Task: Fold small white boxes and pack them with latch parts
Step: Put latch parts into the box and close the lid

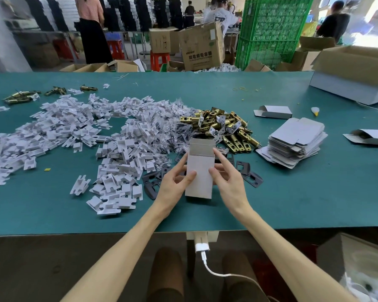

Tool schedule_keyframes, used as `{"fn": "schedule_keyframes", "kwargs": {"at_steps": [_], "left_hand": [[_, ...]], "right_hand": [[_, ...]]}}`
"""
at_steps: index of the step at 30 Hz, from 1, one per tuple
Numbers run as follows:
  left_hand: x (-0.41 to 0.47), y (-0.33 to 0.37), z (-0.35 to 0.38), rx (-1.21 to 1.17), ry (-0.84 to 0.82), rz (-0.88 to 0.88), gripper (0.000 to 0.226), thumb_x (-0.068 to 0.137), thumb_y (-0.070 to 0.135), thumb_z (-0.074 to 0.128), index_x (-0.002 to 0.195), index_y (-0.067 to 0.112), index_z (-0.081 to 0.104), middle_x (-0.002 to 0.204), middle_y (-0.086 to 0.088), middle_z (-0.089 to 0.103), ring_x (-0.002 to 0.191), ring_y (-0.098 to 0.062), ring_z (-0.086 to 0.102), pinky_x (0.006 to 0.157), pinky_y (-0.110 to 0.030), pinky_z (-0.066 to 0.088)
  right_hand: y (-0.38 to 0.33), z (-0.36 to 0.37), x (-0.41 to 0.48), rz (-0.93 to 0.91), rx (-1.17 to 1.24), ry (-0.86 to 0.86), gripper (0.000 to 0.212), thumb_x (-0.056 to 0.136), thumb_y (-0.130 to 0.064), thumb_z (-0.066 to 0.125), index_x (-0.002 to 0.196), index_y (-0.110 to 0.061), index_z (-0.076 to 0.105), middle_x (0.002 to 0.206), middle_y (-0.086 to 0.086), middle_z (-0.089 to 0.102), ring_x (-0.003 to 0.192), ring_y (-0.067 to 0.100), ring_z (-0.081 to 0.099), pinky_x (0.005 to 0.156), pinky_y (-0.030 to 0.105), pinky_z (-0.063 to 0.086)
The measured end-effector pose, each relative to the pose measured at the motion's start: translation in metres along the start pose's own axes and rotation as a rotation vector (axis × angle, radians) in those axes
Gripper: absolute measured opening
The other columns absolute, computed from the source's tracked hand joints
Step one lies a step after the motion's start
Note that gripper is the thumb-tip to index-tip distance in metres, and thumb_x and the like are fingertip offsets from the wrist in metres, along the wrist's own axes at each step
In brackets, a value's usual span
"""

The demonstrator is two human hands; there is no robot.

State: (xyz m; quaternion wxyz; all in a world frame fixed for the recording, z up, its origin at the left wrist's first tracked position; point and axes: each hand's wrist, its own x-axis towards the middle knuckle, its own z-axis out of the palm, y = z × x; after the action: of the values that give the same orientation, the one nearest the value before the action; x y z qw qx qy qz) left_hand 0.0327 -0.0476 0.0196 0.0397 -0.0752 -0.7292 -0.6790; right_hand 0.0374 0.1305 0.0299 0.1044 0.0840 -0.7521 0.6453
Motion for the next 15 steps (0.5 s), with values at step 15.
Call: {"fn": "schedule_keyframes", "kwargs": {"at_steps": [15], "left_hand": [[-0.012, 0.013, 0.033, 0.161, 0.107, 0.207, 0.018, 0.105, 0.038, 0.059, 0.121, 0.035, 0.065, 0.098, 0.008, 0.073, 0.089, -0.018, 0.071, 0.066, -0.039, 0.061]], "right_hand": [[-0.002, -0.018, -0.015, -0.042, 0.044, -0.017, 0.033, 0.105, -0.010, 0.055, 0.132, -0.028, 0.062, 0.121, 0.003, 0.065, 0.104, 0.019, 0.065, 0.075, 0.026, 0.059]]}}
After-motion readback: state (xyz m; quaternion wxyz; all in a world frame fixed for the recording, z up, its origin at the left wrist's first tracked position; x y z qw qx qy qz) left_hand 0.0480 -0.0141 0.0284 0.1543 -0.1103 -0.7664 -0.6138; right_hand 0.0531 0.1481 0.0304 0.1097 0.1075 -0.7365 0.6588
